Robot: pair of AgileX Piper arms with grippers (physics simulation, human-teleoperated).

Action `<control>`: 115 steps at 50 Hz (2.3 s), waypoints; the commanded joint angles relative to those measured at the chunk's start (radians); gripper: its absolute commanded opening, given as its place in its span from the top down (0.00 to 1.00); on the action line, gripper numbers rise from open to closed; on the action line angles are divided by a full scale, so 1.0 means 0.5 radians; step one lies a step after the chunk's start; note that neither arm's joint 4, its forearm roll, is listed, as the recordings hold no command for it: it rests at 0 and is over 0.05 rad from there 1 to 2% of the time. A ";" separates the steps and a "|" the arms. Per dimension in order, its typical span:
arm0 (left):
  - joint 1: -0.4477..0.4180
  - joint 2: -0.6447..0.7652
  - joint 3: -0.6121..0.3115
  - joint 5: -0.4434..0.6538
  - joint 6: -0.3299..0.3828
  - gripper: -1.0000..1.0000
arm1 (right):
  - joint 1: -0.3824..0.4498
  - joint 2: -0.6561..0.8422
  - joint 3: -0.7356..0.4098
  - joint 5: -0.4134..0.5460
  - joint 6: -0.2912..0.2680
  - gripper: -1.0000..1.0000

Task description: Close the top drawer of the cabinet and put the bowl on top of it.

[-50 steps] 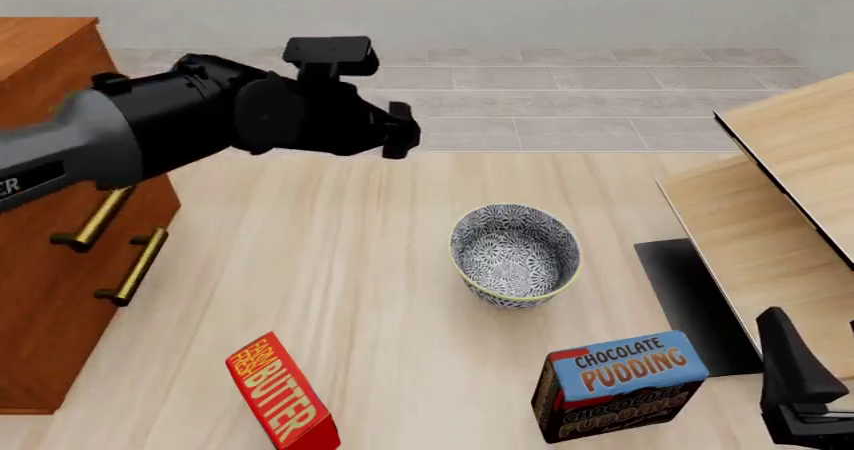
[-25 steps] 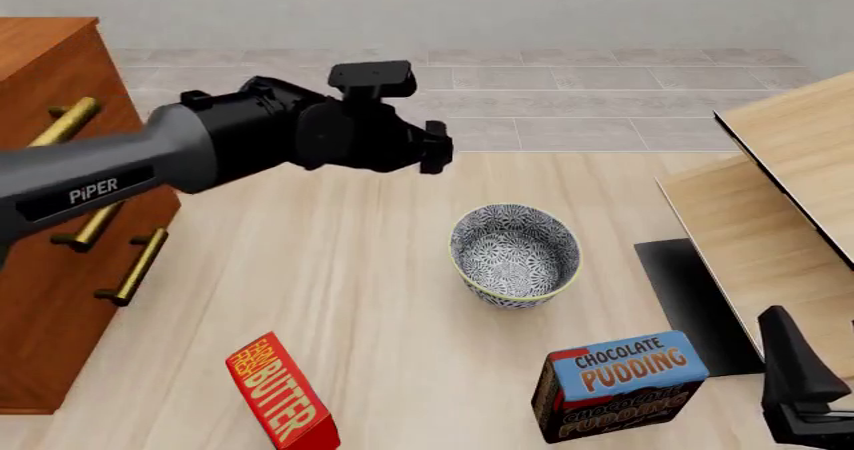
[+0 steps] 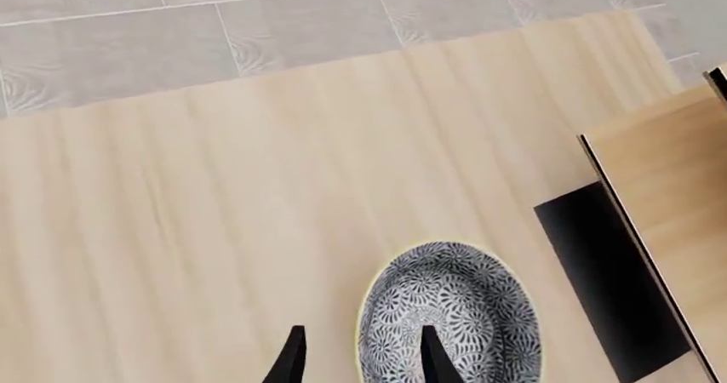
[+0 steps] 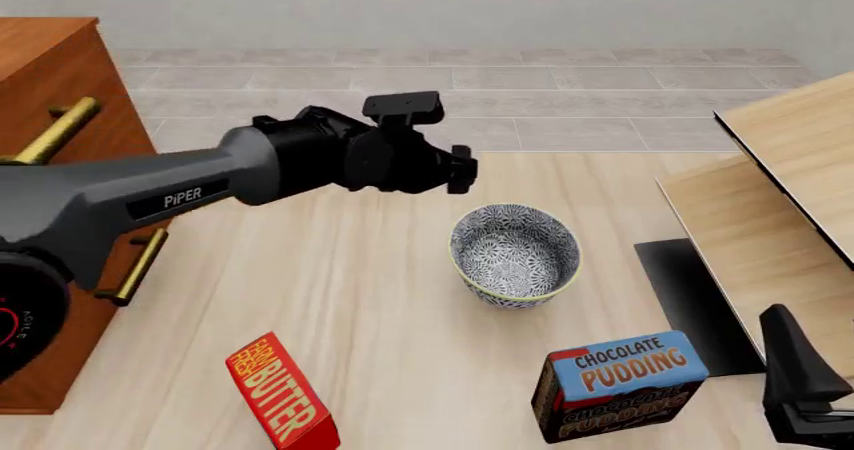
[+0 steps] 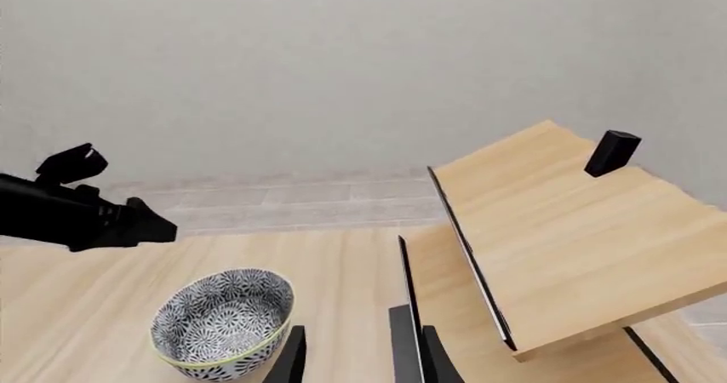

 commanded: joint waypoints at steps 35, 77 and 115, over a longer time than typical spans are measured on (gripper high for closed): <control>-0.082 0.433 -0.064 -0.193 -0.181 0.00 | 0.016 0.000 -0.009 -0.023 0.007 0.00; -0.140 0.553 0.035 -0.349 -0.305 1.00 | 0.023 0.000 -0.016 -0.027 0.015 0.00; -0.148 0.151 0.165 -0.215 -0.413 1.00 | 0.049 0.000 -0.010 -0.021 -0.017 0.00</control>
